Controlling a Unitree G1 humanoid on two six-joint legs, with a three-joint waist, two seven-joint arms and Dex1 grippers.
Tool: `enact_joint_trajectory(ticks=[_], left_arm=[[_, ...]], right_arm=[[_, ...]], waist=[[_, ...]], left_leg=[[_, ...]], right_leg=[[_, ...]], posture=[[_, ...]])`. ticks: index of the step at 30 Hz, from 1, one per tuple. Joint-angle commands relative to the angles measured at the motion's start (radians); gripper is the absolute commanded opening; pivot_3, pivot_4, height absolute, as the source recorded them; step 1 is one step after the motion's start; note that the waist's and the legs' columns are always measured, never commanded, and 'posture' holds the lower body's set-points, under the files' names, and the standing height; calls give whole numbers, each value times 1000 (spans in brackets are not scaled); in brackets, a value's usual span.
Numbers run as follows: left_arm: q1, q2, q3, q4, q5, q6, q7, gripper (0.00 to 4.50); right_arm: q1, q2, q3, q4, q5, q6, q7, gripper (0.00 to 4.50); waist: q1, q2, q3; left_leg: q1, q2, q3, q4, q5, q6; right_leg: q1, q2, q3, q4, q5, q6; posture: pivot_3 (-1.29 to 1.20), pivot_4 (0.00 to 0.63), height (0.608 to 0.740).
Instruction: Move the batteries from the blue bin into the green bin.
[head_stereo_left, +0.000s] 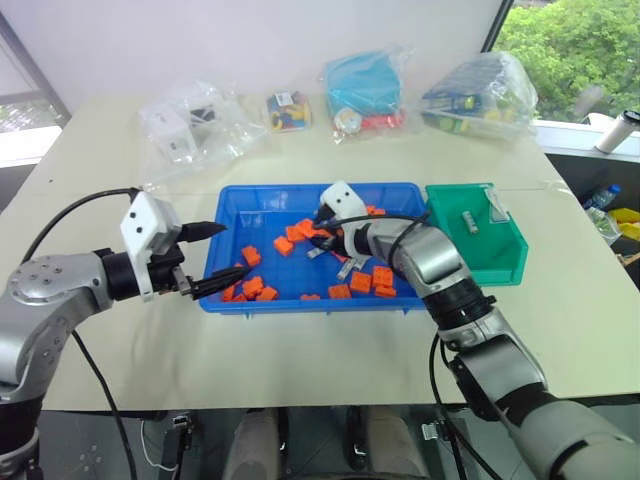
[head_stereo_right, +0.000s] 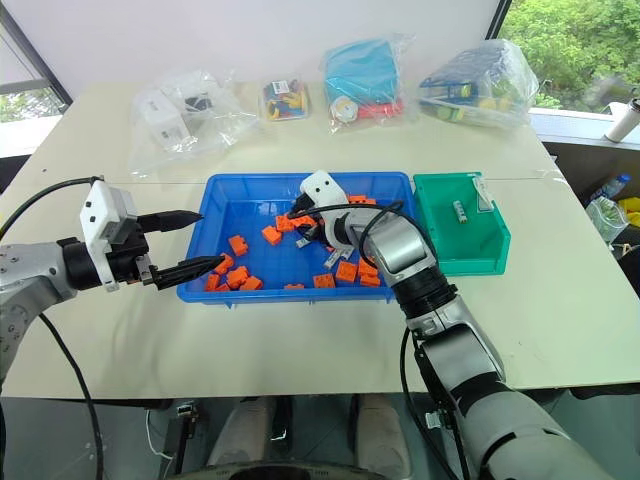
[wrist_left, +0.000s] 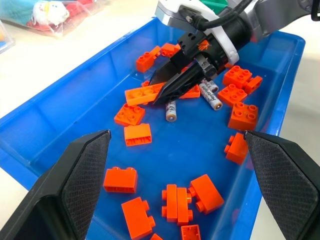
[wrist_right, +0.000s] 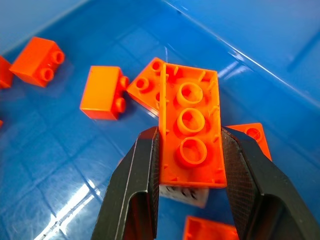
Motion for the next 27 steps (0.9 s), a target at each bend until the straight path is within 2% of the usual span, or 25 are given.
enact_joint_trajectory(ticks=[1, 5, 9, 11, 18, 22, 24, 27], left_arm=[[-19, -7, 2, -16, 1, -18, 3, 4500], [-36, -18, -17, -7, 7, -23, 1, 4500], [-52, -28, -32, 1, 15, -26, -1, 4500], [-57, -31, -38, 3, 18, -27, -2, 4500], [-66, -36, -47, 9, 21, -32, -8, 4500], [-75, -41, -54, 18, 28, -37, -11, 4500], [-80, -44, -58, 23, 32, -41, -12, 4500], [-87, -49, -60, 25, 39, -44, -11, 4500]], right_arm=[[-47, 45, 22, -3, -23, -84, 19, 1168], [-74, 129, 49, 25, -25, -125, 48, 1168], [-92, 156, 71, 64, -60, -162, 56, 3093], [-104, 125, 76, 49, -69, -200, 97, 4115], [-145, -98, 72, 36, -58, -338, 385, 4115], [-134, -236, 120, 50, -62, -460, 631, 4115], [-126, -260, 137, 63, -69, -514, 698, 4115], [-121, -257, 153, 103, -105, -590, 720, 4115]], waist=[[0, 0, 0], [-3, 0, 0], [1, 0, 0], [6, 0, 0], [3, 0, 0], [-2, 0, 0], [-2, 0, 0], [-3, 0, 0]], left_leg=[[0, 0, 0, 0, 0, 0], [0, 0, 0, 0, 0, 0], [0, 0, 0, 0, 0, 0], [0, 0, 0, 0, 0, 0], [-1, -1, -1, 1, 0, 0], [0, 0, -1, -1, 0, 0], [0, 0, -1, -1, 0, 0], [0, 0, 0, -1, 0, 0]], right_leg=[[0, 0, 0, 0, 0, 0], [-1, 0, 0, 0, 0, 0], [0, 1, 0, 1, 0, 0], [0, 0, 0, 0, 0, 0], [0, -1, 0, 0, 0, 0], [-1, 1, 0, 0, 0, 0], [-1, 1, 0, 0, 0, 0], [-1, 1, 0, 0, 0, 0]], posture=[[0, 150, 736], [0, 150, 736], [0, 150, 736], [0, 150, 736], [0, 150, 736], [0, 150, 736], [0, 150, 736], [0, 150, 736]])
